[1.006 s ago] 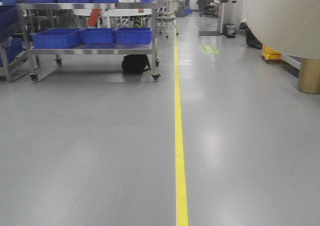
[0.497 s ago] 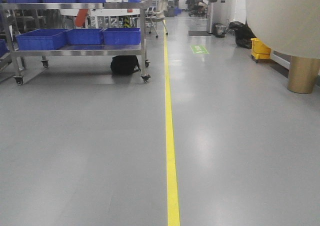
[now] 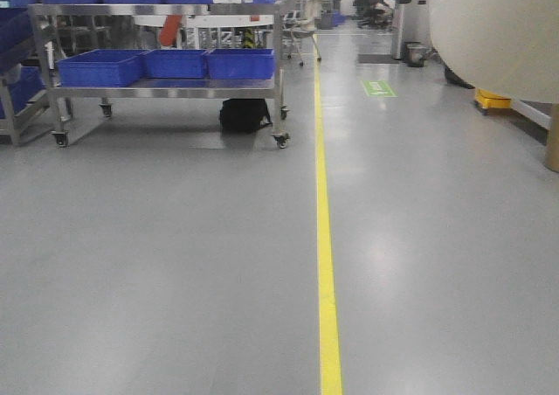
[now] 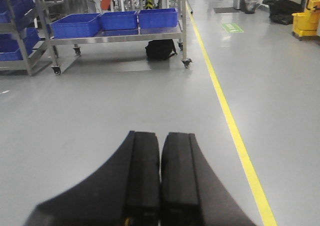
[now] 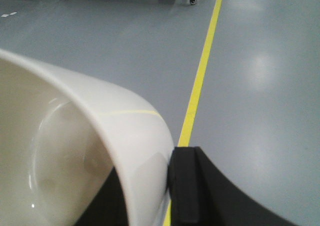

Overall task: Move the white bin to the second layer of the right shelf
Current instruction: 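Drive forward along the yellow floor line holding the bin in the right gripper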

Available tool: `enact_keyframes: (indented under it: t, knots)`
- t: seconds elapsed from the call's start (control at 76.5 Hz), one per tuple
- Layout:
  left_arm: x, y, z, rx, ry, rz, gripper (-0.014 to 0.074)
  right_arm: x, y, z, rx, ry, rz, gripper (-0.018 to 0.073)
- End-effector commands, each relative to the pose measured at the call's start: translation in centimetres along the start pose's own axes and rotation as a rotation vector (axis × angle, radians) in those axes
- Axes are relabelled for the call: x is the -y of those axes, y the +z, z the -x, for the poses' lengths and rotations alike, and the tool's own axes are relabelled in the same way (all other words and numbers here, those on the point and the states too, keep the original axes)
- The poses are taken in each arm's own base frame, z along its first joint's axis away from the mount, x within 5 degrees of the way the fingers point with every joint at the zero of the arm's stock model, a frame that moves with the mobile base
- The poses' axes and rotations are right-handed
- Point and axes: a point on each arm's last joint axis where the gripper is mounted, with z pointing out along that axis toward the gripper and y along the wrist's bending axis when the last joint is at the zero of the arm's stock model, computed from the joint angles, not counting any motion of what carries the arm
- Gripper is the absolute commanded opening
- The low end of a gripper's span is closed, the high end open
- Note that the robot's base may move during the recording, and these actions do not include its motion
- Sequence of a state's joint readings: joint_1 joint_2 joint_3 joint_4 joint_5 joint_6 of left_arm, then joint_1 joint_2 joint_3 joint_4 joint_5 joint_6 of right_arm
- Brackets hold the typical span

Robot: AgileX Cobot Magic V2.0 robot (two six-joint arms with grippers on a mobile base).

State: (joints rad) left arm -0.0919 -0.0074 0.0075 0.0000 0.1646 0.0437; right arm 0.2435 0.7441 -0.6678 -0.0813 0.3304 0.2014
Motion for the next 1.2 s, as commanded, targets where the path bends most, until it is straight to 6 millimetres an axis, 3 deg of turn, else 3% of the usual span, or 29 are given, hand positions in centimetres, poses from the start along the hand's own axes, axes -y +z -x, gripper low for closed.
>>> enact_keyframes:
  t: [0.0, 1.189]
  knots:
    - [0.05, 0.10, -0.37, 0.065, -0.005, -0.003, 0.0085, -0.23, -0.74, 2.04, 0.143, -0.003, 0.020, 0.0056]
    - [0.05, 0.10, -0.37, 0.065, -0.005, -0.003, 0.0085, -0.23, -0.74, 2.04, 0.143, -0.003, 0.020, 0.0056]
